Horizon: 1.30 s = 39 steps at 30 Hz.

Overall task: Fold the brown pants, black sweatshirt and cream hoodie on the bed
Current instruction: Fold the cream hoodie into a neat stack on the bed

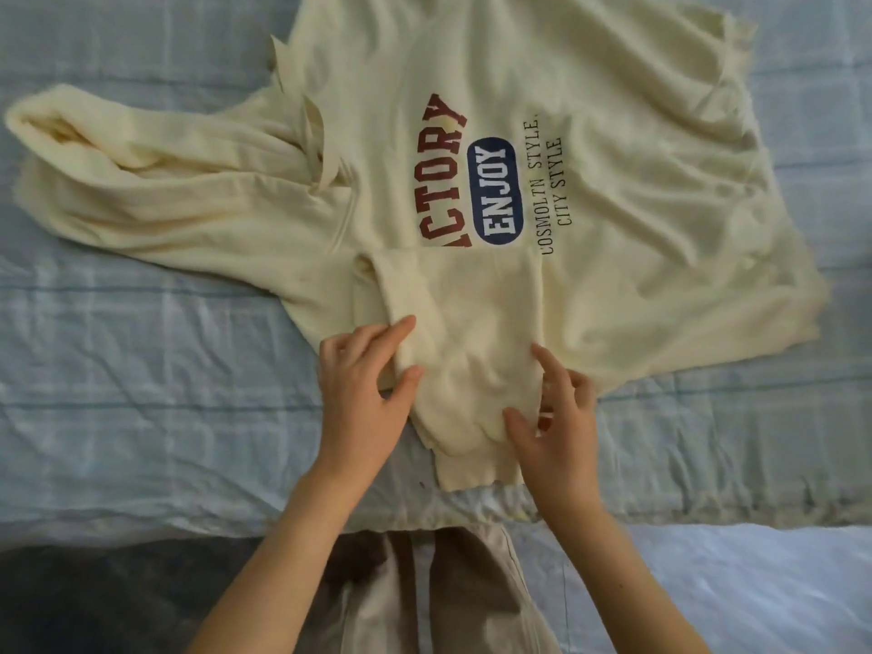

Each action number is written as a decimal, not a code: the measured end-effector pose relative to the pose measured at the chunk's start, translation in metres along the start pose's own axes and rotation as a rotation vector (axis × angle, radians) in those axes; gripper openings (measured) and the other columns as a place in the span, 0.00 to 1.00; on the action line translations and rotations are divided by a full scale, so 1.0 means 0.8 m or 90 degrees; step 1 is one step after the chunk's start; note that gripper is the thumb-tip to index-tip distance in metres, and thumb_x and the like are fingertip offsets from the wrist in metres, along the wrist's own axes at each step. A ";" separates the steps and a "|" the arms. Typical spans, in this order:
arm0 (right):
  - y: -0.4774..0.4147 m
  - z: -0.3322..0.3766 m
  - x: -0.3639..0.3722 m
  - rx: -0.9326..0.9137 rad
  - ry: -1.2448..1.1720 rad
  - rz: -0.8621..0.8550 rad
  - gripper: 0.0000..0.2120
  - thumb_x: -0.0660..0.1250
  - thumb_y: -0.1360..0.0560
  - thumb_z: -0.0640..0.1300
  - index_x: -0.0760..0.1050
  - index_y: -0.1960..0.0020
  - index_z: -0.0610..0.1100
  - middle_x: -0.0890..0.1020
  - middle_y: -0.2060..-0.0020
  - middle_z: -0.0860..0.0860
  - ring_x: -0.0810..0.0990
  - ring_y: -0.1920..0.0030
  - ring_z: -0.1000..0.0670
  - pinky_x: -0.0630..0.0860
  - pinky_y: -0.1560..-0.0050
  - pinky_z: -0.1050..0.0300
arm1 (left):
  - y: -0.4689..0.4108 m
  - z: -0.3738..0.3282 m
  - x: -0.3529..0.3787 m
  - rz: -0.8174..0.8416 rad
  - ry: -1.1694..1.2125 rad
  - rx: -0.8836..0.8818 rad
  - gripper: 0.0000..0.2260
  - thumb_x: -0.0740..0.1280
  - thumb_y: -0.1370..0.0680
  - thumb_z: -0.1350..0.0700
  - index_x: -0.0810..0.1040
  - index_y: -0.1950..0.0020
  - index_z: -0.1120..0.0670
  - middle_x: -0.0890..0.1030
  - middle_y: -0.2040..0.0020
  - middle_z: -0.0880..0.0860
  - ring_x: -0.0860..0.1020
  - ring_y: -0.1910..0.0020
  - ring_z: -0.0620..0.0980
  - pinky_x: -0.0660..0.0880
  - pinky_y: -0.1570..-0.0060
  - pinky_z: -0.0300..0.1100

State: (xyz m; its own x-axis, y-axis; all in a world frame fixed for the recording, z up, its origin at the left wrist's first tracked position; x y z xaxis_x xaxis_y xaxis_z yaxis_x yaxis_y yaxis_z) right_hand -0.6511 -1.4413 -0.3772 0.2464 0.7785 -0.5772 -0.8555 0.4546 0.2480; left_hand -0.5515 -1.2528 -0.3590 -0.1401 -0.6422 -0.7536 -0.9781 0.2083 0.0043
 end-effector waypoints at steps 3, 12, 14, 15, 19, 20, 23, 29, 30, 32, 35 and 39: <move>-0.018 0.016 -0.029 -0.030 -0.062 -0.037 0.30 0.72 0.27 0.34 0.73 0.31 0.56 0.70 0.43 0.59 0.77 0.50 0.57 0.77 0.52 0.66 | -0.016 -0.013 -0.008 0.018 0.135 -0.011 0.23 0.72 0.24 0.58 0.74 0.30 0.47 0.73 0.42 0.41 0.72 0.45 0.47 0.70 0.42 0.34; -0.184 0.060 -0.044 -0.021 -0.165 -0.057 0.19 0.72 0.26 0.38 0.79 0.38 0.51 0.74 0.44 0.51 0.80 0.49 0.47 0.80 0.48 0.58 | -0.187 -0.014 0.035 -0.004 0.329 -0.150 0.23 0.70 0.24 0.65 0.74 0.30 0.53 0.75 0.39 0.52 0.77 0.42 0.53 0.74 0.36 0.47; -0.207 0.057 -0.032 -0.020 -0.103 -0.024 0.21 0.71 0.26 0.38 0.77 0.35 0.50 0.72 0.43 0.48 0.78 0.47 0.44 0.77 0.42 0.53 | -0.198 -0.005 0.049 0.021 0.321 -0.210 0.23 0.70 0.24 0.63 0.73 0.29 0.52 0.77 0.39 0.56 0.78 0.44 0.54 0.73 0.36 0.51; -0.213 0.054 -0.028 -0.021 -0.063 -0.009 0.23 0.71 0.25 0.39 0.75 0.32 0.51 0.70 0.43 0.48 0.77 0.46 0.44 0.75 0.40 0.55 | -0.198 -0.004 0.051 0.028 0.337 -0.224 0.23 0.70 0.24 0.62 0.73 0.29 0.50 0.79 0.40 0.56 0.79 0.45 0.51 0.74 0.38 0.48; -0.201 0.045 -0.031 -0.043 0.040 0.029 0.30 0.71 0.25 0.48 0.64 0.27 0.60 0.71 0.49 0.50 0.75 0.56 0.52 0.74 0.47 0.60 | -0.173 -0.009 0.038 0.010 0.386 -0.203 0.24 0.72 0.25 0.59 0.73 0.32 0.43 0.80 0.49 0.37 0.80 0.52 0.33 0.73 0.51 0.27; -0.193 0.043 -0.032 -0.056 0.046 0.048 0.30 0.71 0.25 0.48 0.64 0.28 0.62 0.74 0.53 0.52 0.75 0.60 0.56 0.74 0.54 0.62 | -0.161 -0.013 0.039 0.027 0.361 -0.194 0.25 0.73 0.26 0.58 0.72 0.33 0.40 0.80 0.51 0.38 0.80 0.54 0.33 0.72 0.53 0.25; -0.179 0.040 -0.035 -0.061 -0.027 0.087 0.26 0.71 0.27 0.40 0.72 0.33 0.58 0.77 0.65 0.56 0.75 0.66 0.56 0.73 0.62 0.67 | -0.141 -0.031 0.054 0.127 0.303 -0.184 0.29 0.74 0.28 0.61 0.71 0.31 0.42 0.79 0.49 0.42 0.80 0.54 0.37 0.73 0.54 0.25; -0.257 0.085 -0.047 -0.022 -0.298 0.008 0.15 0.71 0.25 0.37 0.79 0.40 0.48 0.80 0.57 0.52 0.77 0.61 0.62 0.74 0.56 0.69 | -0.229 -0.051 0.037 0.081 0.640 -0.235 0.23 0.65 0.23 0.68 0.71 0.33 0.47 0.81 0.42 0.54 0.80 0.43 0.48 0.76 0.40 0.42; -0.271 0.094 -0.046 0.017 -0.418 0.031 0.14 0.69 0.23 0.38 0.77 0.38 0.48 0.82 0.52 0.49 0.81 0.53 0.59 0.76 0.49 0.66 | -0.240 -0.053 0.034 0.086 0.697 -0.225 0.25 0.63 0.21 0.67 0.67 0.30 0.44 0.79 0.36 0.54 0.78 0.39 0.48 0.74 0.37 0.44; -0.292 0.099 -0.042 0.055 -0.526 0.045 0.16 0.64 0.21 0.43 0.72 0.33 0.45 0.80 0.40 0.45 0.78 0.36 0.49 0.73 0.33 0.55 | -0.246 -0.052 0.033 0.070 0.693 -0.220 0.29 0.62 0.20 0.64 0.60 0.25 0.40 0.71 0.28 0.53 0.74 0.34 0.43 0.70 0.32 0.44; -0.276 0.086 -0.033 0.058 -0.385 0.000 0.19 0.64 0.20 0.38 0.72 0.30 0.42 0.78 0.34 0.45 0.77 0.36 0.52 0.72 0.32 0.55 | -0.216 -0.038 0.029 -0.036 0.414 -0.177 0.27 0.64 0.21 0.63 0.65 0.26 0.43 0.70 0.29 0.48 0.75 0.37 0.43 0.70 0.37 0.35; -0.214 0.068 0.012 -0.179 -0.021 0.079 0.22 0.62 0.22 0.44 0.72 0.28 0.46 0.75 0.31 0.50 0.71 0.30 0.52 0.66 0.29 0.57 | -0.181 -0.017 0.062 0.028 -0.032 0.042 0.20 0.62 0.20 0.61 0.72 0.28 0.55 0.73 0.29 0.55 0.70 0.29 0.54 0.63 0.30 0.40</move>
State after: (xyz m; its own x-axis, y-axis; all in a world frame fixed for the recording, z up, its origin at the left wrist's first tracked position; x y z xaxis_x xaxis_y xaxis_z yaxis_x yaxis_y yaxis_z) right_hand -0.4776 -1.4878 -0.3830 0.1434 0.8364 -0.5290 -0.9714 0.2212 0.0865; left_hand -0.4191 -1.3248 -0.3877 -0.1738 -0.5936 -0.7858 -0.9586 0.2848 -0.0030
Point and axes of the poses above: each hand's wrist, its own y-axis away from the middle knuckle, its own x-axis out of the palm, z = x × y, the point moved 4 cm from there along -y, towards the middle knuckle
